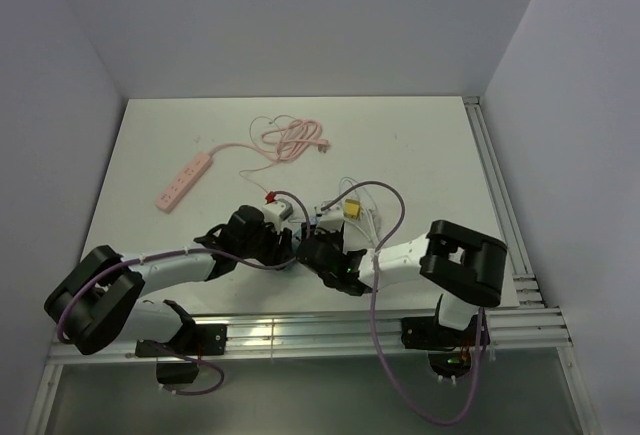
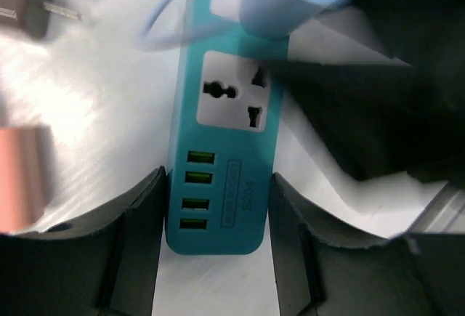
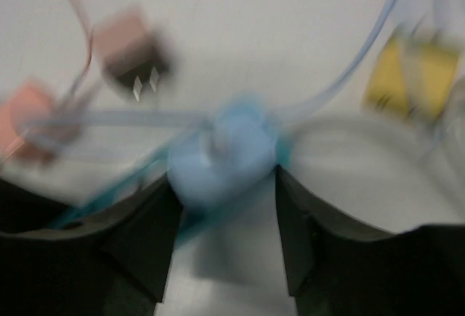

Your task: Insert the plug

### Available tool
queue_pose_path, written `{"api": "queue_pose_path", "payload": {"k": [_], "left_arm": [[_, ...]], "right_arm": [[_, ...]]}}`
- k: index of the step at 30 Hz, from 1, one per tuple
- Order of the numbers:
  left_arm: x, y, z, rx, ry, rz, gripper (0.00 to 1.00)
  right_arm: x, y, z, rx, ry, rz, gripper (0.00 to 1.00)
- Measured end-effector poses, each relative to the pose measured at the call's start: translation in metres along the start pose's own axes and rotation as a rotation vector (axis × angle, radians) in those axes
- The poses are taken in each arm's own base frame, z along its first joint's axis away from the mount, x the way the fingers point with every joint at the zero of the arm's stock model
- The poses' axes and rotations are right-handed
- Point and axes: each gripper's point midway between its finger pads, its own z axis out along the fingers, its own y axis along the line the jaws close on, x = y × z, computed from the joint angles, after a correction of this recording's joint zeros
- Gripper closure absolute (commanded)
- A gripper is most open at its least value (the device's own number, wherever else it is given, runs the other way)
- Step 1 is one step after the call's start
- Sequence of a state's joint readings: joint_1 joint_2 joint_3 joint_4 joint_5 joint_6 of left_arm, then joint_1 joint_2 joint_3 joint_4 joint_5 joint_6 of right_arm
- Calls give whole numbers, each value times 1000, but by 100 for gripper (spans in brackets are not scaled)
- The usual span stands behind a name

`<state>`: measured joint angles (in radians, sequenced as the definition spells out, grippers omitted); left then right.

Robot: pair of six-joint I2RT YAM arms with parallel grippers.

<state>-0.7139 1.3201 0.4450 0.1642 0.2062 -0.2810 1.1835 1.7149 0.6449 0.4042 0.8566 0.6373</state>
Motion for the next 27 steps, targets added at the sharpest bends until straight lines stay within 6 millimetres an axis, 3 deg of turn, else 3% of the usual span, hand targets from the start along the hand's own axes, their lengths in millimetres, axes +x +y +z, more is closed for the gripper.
{"api": "queue_pose_path", "payload": {"k": [3, 6, 7, 11, 15, 18, 24, 27], "left_arm": [[-3, -4, 3, 15, -12, -9, 100], [-9, -5, 6, 20, -37, -25, 100], [-12, -6, 7, 22, -51, -34, 100], [-18, -8, 9, 30, -75, -57, 100], [-21, -9, 9, 34, -85, -67, 100], [-22, -10, 9, 36, -90, -77, 100], [-21, -12, 11, 28, -93, -82, 100], [-17, -16, 12, 14, -100, -85, 100]], "right_arm": [[17, 23, -32, -128, 142, 68, 26], [37, 17, -63, -170, 290, 13, 20], [46, 12, -72, -173, 342, -10, 0], [51, -6, -107, -191, 472, -1, 0], [38, -29, -132, -187, 505, 85, 0], [17, -59, -145, -148, 500, 205, 0], [-47, -118, -130, -26, 355, 424, 0], [-72, -141, -106, 92, 363, 420, 0]]}}
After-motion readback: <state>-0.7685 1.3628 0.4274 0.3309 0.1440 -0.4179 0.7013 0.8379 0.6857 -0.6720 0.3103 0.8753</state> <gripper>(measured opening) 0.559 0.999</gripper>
